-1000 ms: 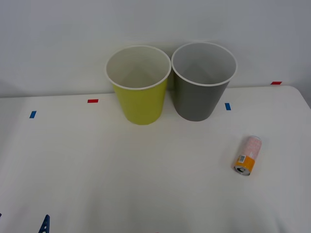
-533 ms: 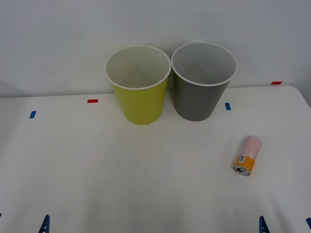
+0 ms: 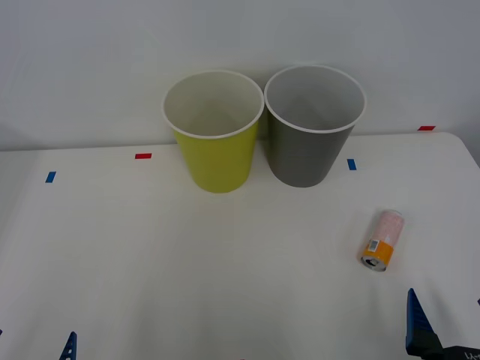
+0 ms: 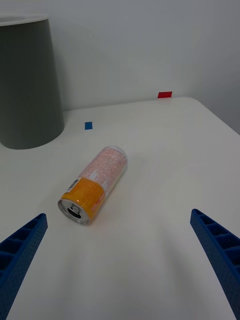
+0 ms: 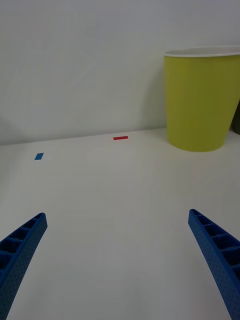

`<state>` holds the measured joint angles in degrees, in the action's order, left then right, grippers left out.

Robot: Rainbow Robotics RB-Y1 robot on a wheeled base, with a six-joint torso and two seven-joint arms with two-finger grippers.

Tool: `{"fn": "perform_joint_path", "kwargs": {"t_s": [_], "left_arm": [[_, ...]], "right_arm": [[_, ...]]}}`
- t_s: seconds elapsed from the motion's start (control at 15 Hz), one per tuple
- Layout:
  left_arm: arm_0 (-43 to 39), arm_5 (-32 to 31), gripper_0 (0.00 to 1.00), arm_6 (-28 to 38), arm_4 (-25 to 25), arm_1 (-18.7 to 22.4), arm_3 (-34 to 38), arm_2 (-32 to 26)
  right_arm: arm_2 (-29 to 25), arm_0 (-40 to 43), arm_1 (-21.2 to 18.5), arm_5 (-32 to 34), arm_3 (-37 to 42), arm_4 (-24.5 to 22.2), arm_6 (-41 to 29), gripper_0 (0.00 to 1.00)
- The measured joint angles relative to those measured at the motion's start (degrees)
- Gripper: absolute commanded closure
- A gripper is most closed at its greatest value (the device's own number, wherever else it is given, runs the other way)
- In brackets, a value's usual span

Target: Put cans in the gray bin and PET bottles in the light green bin.

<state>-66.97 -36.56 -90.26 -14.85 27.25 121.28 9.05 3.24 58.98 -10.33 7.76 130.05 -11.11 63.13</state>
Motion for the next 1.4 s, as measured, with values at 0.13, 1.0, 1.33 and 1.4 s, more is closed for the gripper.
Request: {"fn": "perform_joint_path", "kwargs": {"t_s": [0.13,1.0,1.33,1.4], "left_arm": [[0.0,0.0,0.03,0.0,0.0,0.0,0.0,0.0],[0.0,0.0,0.03,0.0,0.0,0.0,0.0,0.0],[0.0,0.0,0.03,0.0,0.0,0.0,0.0,0.0],[0.0,0.0,0.03,0.0,0.0,0.0,0.0,0.0]], "right_arm": [[-0.6,-1.3,-0.2,-6.1,3.5,0.9,-0.6,0.0],[-2.0,-13.7,-2.9,-50.9,19.6,3.5,-17.5,0.0],[-2.3,-23.1,-4.4,-65.2,19.6,7.2,-22.8,0.0],[-2.5,-25.0,-4.9,-68.3,19.6,8.7,-23.2,0.0]]}}
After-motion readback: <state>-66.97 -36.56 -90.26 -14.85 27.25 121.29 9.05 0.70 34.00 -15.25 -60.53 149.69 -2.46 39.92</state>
